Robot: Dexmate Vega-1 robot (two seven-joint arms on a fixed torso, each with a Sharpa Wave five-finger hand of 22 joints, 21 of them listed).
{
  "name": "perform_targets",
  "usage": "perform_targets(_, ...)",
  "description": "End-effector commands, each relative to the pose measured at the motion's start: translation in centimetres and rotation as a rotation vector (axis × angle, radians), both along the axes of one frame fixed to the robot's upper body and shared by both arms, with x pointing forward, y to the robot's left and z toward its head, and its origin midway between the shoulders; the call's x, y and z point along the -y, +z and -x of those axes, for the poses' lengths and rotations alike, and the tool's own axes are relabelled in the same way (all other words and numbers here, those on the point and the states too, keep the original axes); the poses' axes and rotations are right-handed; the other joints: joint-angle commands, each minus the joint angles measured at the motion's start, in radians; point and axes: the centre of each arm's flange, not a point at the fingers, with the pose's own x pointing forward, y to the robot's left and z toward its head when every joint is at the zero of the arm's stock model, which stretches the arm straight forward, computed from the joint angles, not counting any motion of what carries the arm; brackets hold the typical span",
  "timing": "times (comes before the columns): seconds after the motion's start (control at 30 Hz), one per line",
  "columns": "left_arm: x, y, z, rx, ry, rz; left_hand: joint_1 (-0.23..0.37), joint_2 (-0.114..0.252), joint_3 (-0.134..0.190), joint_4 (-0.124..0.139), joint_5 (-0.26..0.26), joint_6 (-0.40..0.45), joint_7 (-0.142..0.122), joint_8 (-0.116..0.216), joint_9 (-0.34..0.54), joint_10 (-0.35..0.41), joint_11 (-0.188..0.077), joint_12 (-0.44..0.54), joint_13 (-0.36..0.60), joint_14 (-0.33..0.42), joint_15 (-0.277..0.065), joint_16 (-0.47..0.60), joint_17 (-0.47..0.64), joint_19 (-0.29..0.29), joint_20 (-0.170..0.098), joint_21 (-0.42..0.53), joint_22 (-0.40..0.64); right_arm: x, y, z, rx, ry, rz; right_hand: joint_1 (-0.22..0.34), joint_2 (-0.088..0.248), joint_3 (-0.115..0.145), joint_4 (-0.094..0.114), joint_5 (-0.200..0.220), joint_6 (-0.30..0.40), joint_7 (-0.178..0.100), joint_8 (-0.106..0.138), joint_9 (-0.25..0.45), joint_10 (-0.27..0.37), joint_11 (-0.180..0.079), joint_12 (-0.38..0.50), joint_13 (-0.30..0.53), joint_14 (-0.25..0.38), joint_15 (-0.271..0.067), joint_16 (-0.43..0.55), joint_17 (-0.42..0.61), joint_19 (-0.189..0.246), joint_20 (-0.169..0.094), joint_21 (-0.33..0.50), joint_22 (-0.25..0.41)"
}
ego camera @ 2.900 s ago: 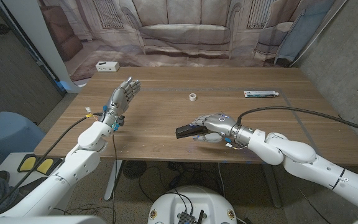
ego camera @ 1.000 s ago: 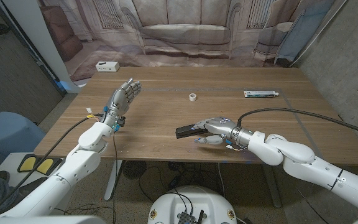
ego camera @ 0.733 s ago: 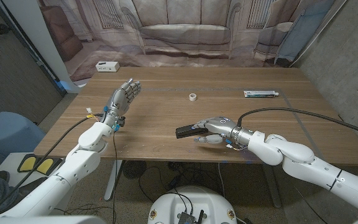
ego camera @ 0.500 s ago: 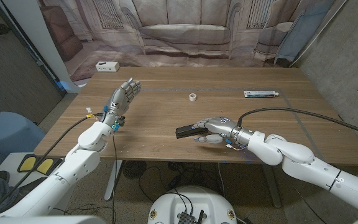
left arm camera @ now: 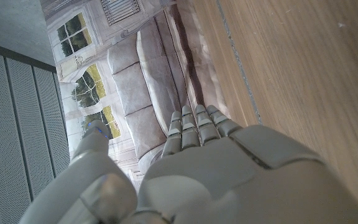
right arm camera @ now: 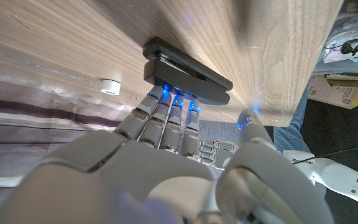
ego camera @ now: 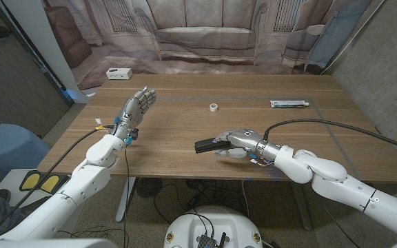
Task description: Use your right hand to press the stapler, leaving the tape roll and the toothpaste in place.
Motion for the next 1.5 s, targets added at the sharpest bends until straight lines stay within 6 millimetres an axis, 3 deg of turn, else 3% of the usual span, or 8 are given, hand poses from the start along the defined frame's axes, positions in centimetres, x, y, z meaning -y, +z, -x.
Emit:
perform_targets(0.03,0.4,0.1,-0.1,-0.003,-0.005,-0.008,0.010,0.003,0.004,0.001,-0.001,0.008,0.000,0.000,0.006,0.007,-0.004,-0.002,0.006,0.004,0.001,0.000,0.004,0.001,0.003,-0.003,0.001,0.3,-0.5,-0.2,-0.012,0.004,-0.012,0.000,-0.006,0.009,-0.003,0.000,0.013,0.001,0.006,0.000,0.007,0.005,0.005,0.001,0.006,0.003,0.005,0.001,0.024,0.010,0.008,0.002)
perform_targets(1.0,0.8,0.3,0.3,0.000,0.007,-0.010,0.010,0.002,0.003,0.001,-0.001,0.009,0.000,0.000,0.006,0.008,-0.003,-0.003,0.006,0.004,0.002,-0.001,0.004,-0.002,0.005,-0.003,0.001,0.8,-1.1,-0.7,-0.031,0.008,-0.019,-0.006,-0.004,0.013,0.001,0.000,0.016,0.004,0.000,0.000,0.007,0.000,-0.003,0.000,0.004,0.005,-0.002,0.001,0.025,0.013,0.002,0.002)
perform_targets(1.5,1.0,0.3,0.3,0.006,0.004,-0.005,0.009,0.003,0.003,0.001,-0.001,0.009,0.001,0.000,0.006,0.007,-0.002,-0.003,0.006,0.004,0.003,-0.001,0.004,-0.002,0.005,-0.003,0.001,1.0,0.1,-0.1,0.012,0.002,-0.015,-0.004,-0.010,0.015,-0.003,-0.001,0.014,0.001,-0.003,0.000,0.003,-0.001,-0.007,0.000,0.005,0.004,-0.006,-0.001,0.026,0.015,-0.001,0.002)
